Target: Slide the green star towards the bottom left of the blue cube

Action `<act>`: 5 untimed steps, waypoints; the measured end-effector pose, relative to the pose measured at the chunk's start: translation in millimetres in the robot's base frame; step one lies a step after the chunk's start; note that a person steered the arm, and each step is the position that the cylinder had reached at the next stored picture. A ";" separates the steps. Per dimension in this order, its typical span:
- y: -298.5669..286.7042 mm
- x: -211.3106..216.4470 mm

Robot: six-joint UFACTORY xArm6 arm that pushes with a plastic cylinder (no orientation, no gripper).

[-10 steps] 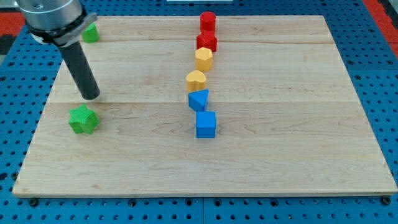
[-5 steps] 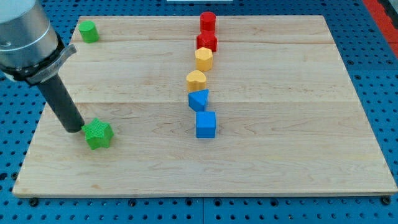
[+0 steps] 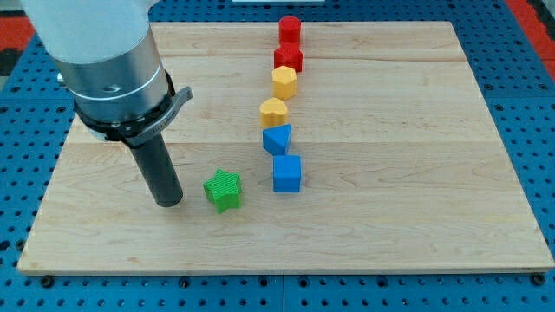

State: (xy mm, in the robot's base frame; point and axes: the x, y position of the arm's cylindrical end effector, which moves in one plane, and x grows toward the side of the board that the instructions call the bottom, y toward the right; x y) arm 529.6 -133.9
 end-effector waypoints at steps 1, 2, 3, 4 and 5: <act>0.0 -5.3; -1.2 -5.9; -24.4 -5.9; -44.0 -6.0; -68.8 -6.0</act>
